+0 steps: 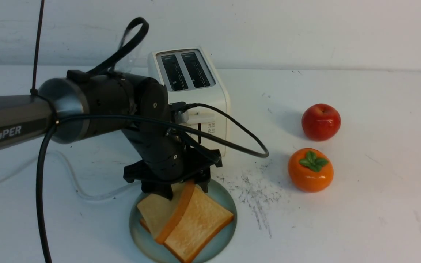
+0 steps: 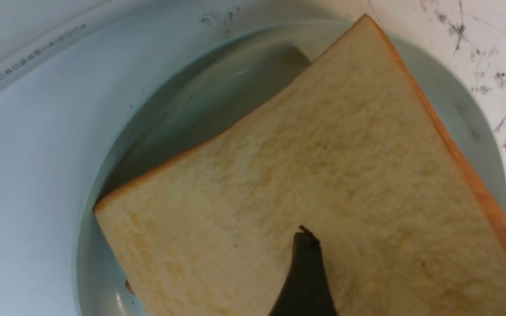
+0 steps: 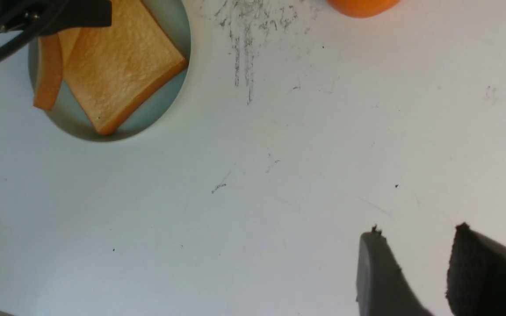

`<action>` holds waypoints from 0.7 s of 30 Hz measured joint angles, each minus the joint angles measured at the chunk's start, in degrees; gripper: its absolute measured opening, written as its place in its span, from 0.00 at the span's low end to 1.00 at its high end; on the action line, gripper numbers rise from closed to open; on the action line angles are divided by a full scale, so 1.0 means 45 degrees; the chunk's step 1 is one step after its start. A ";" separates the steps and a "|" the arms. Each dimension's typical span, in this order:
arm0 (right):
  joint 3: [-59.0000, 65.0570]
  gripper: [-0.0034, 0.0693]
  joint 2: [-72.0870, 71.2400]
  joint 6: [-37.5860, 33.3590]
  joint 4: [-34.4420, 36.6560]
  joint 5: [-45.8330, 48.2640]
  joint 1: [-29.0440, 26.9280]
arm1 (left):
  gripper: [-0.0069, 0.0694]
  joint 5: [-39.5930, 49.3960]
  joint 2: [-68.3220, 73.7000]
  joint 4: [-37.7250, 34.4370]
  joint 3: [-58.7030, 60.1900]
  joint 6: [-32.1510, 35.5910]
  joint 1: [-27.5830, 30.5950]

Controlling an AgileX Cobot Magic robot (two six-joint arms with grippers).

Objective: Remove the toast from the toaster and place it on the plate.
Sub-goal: Use the left arm to put a slice of bread into the empty plate

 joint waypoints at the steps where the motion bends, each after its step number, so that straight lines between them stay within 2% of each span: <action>1: 0.0000 0.38 0.0000 0.0000 0.0000 0.0000 0.0000 | 0.82 0.0000 0.0000 0.0000 0.0000 0.0000 0.0000; 6: 0.0000 0.38 0.0000 0.0000 0.0000 0.0000 0.0000 | 0.89 -0.0014 0.0000 -0.0011 0.0000 0.0000 0.0000; 14: 0.0000 0.38 0.0000 0.0000 0.0000 0.0000 0.0000 | 0.89 -0.0014 0.0000 -0.0234 0.0000 0.0047 0.0000; 21: 0.0000 0.38 0.0000 0.0000 0.0000 0.0000 0.0000 | 0.89 0.0293 0.0010 -0.0980 -0.0165 0.0755 0.0012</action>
